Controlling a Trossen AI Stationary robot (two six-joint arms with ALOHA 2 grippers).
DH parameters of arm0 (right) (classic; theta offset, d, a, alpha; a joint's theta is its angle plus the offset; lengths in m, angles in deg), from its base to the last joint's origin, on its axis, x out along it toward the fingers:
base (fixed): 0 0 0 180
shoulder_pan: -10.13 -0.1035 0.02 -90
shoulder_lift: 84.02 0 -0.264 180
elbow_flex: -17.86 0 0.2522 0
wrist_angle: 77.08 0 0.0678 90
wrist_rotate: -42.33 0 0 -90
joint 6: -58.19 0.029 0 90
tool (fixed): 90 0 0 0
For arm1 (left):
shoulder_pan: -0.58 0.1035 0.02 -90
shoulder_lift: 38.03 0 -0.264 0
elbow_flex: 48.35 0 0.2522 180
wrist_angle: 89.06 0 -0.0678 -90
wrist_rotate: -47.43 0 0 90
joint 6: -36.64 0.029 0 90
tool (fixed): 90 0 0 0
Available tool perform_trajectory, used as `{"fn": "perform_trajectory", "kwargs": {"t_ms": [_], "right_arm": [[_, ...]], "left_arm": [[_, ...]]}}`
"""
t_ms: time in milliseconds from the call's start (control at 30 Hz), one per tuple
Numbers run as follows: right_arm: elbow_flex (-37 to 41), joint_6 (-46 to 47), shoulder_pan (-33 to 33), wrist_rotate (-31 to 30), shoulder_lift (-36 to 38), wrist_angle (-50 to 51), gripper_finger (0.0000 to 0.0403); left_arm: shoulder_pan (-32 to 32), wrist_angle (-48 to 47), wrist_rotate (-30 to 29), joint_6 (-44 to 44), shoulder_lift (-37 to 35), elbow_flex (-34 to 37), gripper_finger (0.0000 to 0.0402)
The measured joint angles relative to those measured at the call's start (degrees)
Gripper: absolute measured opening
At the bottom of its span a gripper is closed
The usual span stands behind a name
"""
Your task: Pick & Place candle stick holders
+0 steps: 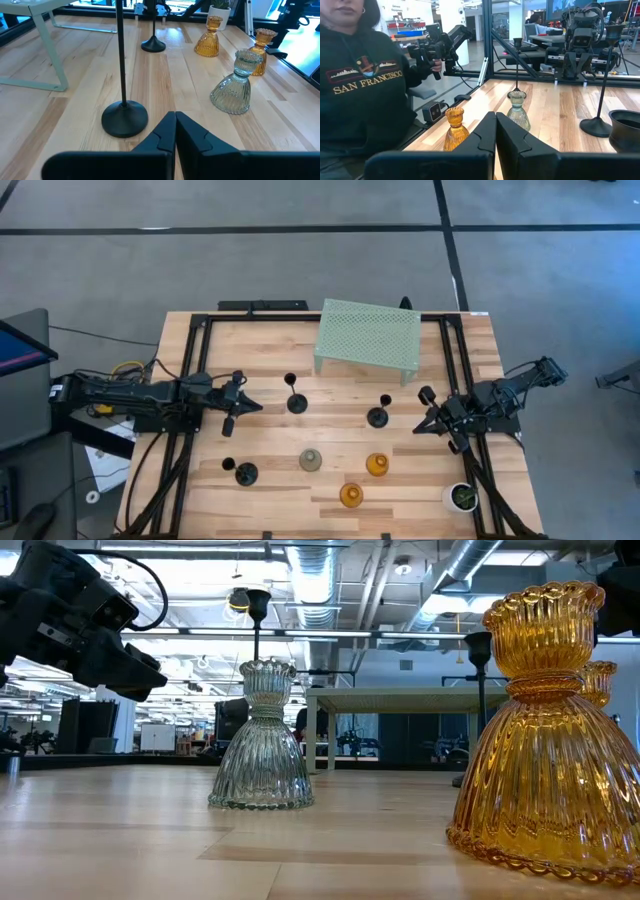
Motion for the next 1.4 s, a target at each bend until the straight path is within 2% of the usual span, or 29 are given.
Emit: {"fn": "perform_trajectory", "kwargs": {"t_ms": [1000,1233,1400], "right_arm": [[0.04,0.00,0.12,-0.02,-0.01,-0.31,0.0000],[0.04,0.00,0.43,-0.04,0.00,-0.39,0.0000],[0.04,-0.46,1.28,-0.04,0.01,-0.39,0.0000]], "left_arm": [[0.00,0.02,0.01,-0.04,0.02,0.02,0.0008],[-0.01,0.37,0.01,-9.75,0.02,0.00,0.0008],[-0.01,0.39,0.01,-11.63,0.00,0.01,0.0008]]}}
